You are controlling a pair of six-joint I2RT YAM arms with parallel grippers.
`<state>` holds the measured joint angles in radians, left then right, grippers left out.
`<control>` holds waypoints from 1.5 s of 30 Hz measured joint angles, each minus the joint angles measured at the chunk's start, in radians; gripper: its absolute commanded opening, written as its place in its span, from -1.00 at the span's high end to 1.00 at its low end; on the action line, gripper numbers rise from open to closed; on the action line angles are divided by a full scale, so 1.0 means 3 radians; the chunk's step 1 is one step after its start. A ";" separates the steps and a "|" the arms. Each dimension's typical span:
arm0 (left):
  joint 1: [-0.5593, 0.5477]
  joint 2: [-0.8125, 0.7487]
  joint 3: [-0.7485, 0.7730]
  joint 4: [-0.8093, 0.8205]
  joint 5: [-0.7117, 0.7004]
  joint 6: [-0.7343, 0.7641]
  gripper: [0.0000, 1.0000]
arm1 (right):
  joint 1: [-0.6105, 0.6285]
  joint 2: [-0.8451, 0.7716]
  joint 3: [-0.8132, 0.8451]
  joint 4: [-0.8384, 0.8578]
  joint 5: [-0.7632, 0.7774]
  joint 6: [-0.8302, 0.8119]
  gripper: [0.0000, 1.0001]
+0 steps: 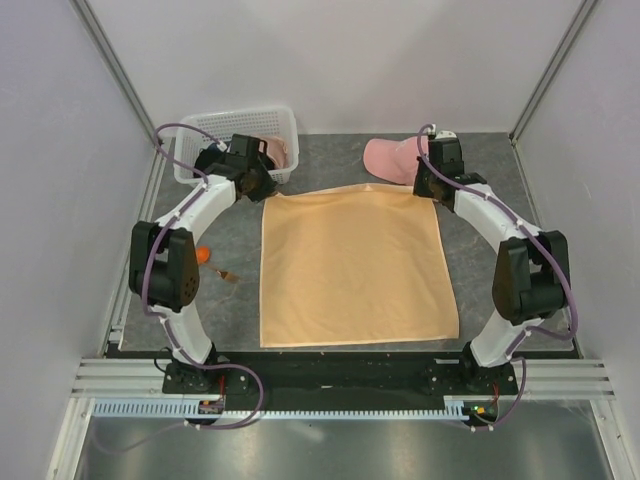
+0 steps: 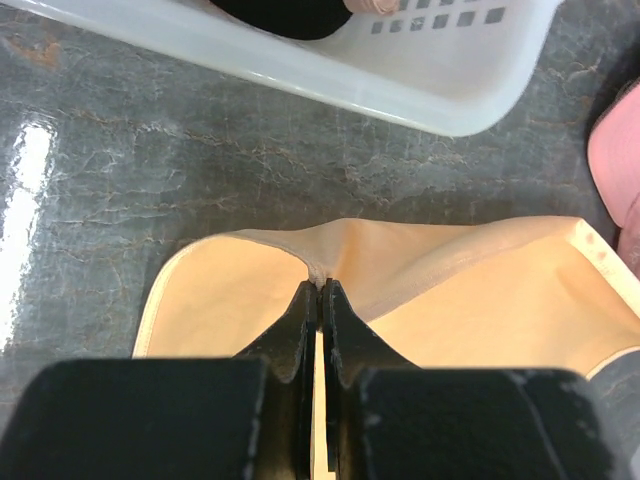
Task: Fold the napkin into a case and place the utensils inside
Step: Fold and flatten the napkin at the center of the board.
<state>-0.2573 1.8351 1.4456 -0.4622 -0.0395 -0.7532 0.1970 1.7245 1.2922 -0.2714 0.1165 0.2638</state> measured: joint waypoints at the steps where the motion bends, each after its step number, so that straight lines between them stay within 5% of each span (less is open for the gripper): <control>1: 0.0000 -0.0024 0.0000 -0.0017 0.0025 0.0003 0.96 | -0.0008 -0.0027 -0.0001 -0.0024 -0.0017 0.0008 1.00; 16: 0.0000 -0.1785 -0.1344 -0.0378 0.0477 0.0085 0.96 | -0.0220 -0.1642 -0.0922 -0.1048 -0.0070 0.0627 1.00; 24: -0.0006 -0.2154 -0.2000 -0.0724 0.0674 0.0062 0.96 | -0.0230 -0.2186 -0.1652 -0.1528 0.0017 0.1083 1.00; 31: -0.0072 -0.1700 -0.2333 -0.0608 0.0725 -0.0106 0.96 | -0.0230 -0.1963 -0.2207 -0.1208 -0.0032 0.1279 1.00; 45: -0.0231 -0.0567 -0.1745 -0.0403 0.0631 -0.0301 0.96 | -0.0230 -0.1035 -0.2050 -0.0271 -0.0034 0.1277 1.00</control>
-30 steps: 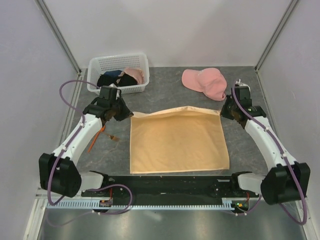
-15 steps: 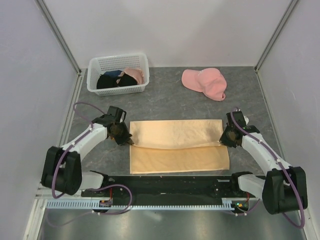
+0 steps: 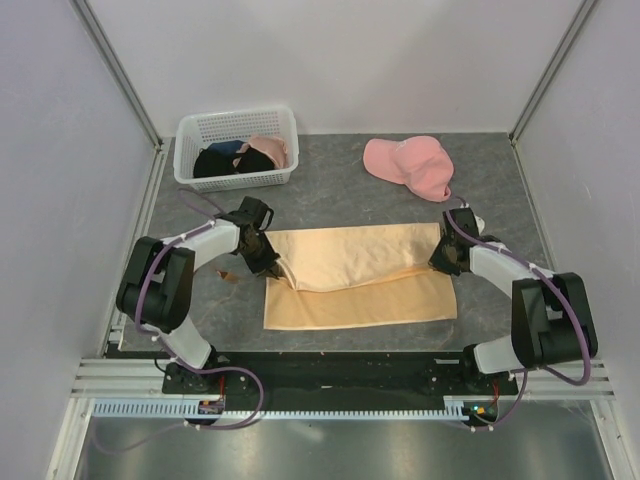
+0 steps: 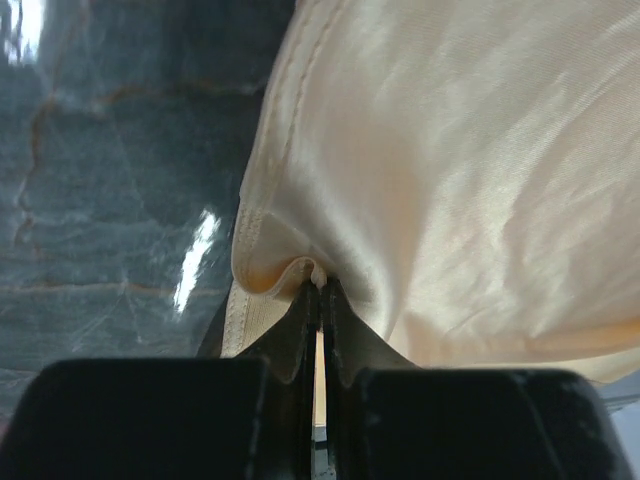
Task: Fold the napkin into a case and place the utensils inside
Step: Fold and flatten the napkin at the center of the board.
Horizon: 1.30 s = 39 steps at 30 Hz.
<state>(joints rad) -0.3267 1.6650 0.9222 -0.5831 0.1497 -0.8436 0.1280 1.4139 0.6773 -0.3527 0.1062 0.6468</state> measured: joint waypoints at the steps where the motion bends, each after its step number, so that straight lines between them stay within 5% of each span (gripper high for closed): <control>1: 0.0003 0.0065 0.0083 -0.0013 -0.0020 -0.0003 0.96 | 0.0000 0.0098 0.0060 0.0075 0.0000 -0.0013 1.00; 8: 0.0093 0.0376 0.0619 -0.0117 -0.0456 0.0003 0.96 | 0.0000 0.0685 0.0613 0.0276 0.0000 -0.0145 1.00; 15: 0.0140 0.0109 0.0734 -0.0280 -0.0581 0.0114 0.96 | 0.0000 0.0526 0.0690 -0.0094 0.0019 -0.0317 1.00; 27: 0.0093 -0.1258 0.0102 -0.0422 -0.0500 0.0177 0.96 | -0.0001 -0.0467 0.0697 -0.0735 0.0023 -0.0434 1.00; 39: -0.0064 -0.1118 -0.0464 -0.0314 -0.0366 0.0163 0.96 | 0.0000 -0.0610 0.0198 -0.0851 0.0023 -0.0407 1.00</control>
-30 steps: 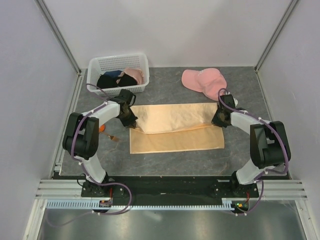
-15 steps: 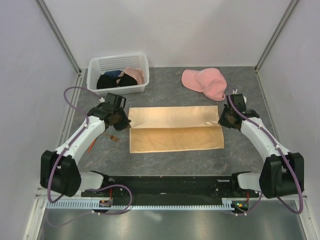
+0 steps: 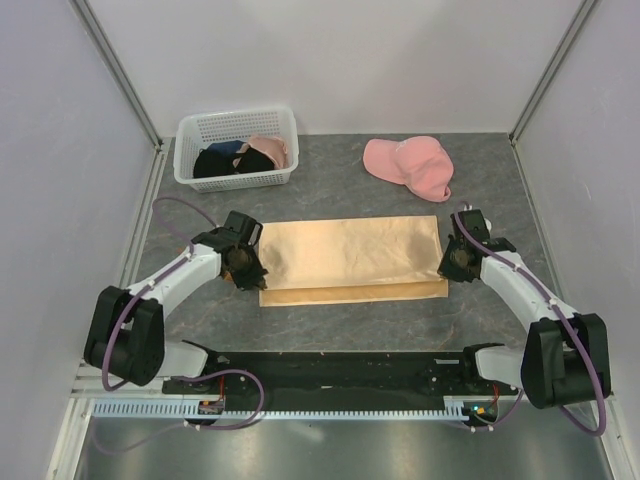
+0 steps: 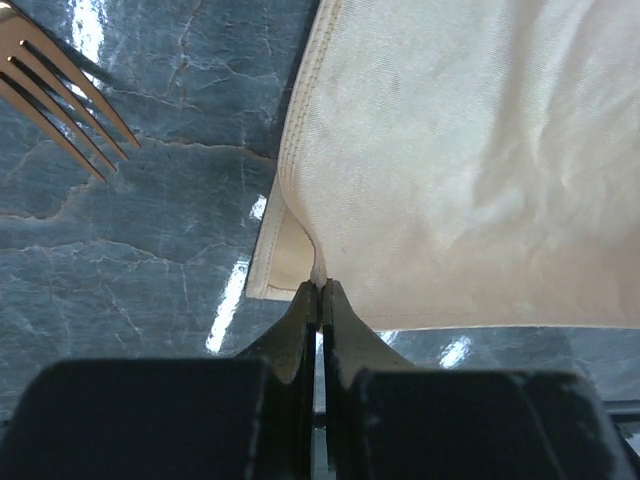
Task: Fold the napkin into a case and place the utensils inside
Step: Fold and flatten the napkin at the center of the board.
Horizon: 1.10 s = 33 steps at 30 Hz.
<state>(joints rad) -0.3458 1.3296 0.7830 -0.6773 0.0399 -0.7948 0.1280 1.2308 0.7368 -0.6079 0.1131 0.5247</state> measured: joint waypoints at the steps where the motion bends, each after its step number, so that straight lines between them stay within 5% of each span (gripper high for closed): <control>1: -0.0005 0.0061 -0.0011 0.0024 0.0004 0.0000 0.96 | -0.0001 0.0003 -0.0037 0.0000 0.0003 0.0011 1.00; 33: -0.0056 0.0261 -0.0234 0.0182 -0.0031 -0.0195 0.96 | 0.0000 0.0258 -0.0303 0.0126 0.0151 0.0397 1.00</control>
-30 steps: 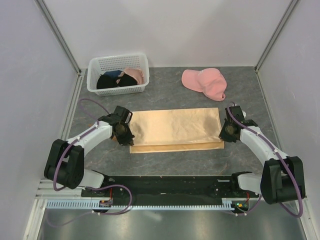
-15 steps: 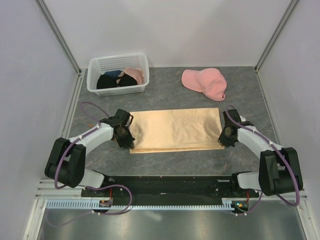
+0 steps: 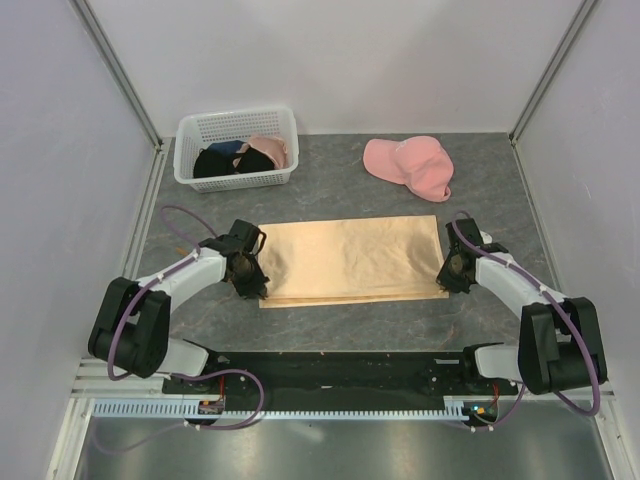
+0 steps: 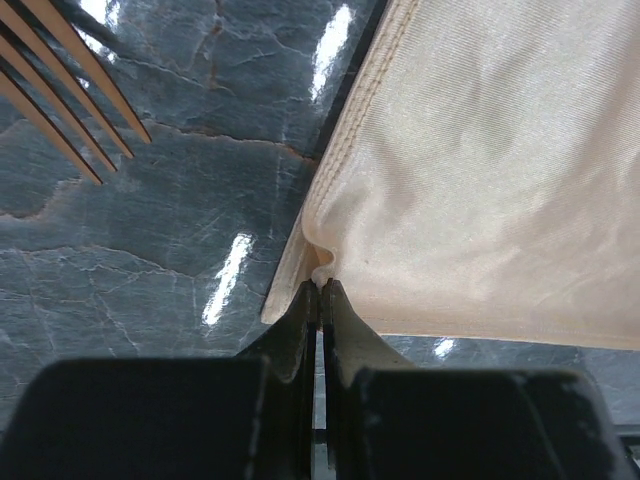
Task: Fold the napkin into a case and place the utensils inside
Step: Fold and flatten the napkin at the center of the board.
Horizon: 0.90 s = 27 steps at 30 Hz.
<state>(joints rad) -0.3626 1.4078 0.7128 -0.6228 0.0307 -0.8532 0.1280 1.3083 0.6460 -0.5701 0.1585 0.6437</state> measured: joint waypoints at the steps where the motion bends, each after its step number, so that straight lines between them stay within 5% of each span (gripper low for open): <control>1: 0.0000 -0.0025 0.0000 0.0000 -0.0004 0.0000 0.96 | 0.0000 -0.0023 0.0004 -0.0011 -0.0001 0.0000 1.00; 9: 0.0000 -0.0364 0.0013 -0.0066 -0.0084 0.0000 0.96 | 0.0001 -0.0317 0.0149 -0.0189 0.0000 0.0019 1.00; 27: -0.0005 -0.0131 -0.0028 -0.0108 -0.0070 -0.0112 0.96 | 0.0003 -0.0184 0.0050 -0.0263 -0.0008 0.0167 1.00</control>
<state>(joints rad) -0.3641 1.3685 0.7044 -0.6552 0.0097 -0.8867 0.1287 1.2530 0.6609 -0.6491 0.1562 0.6937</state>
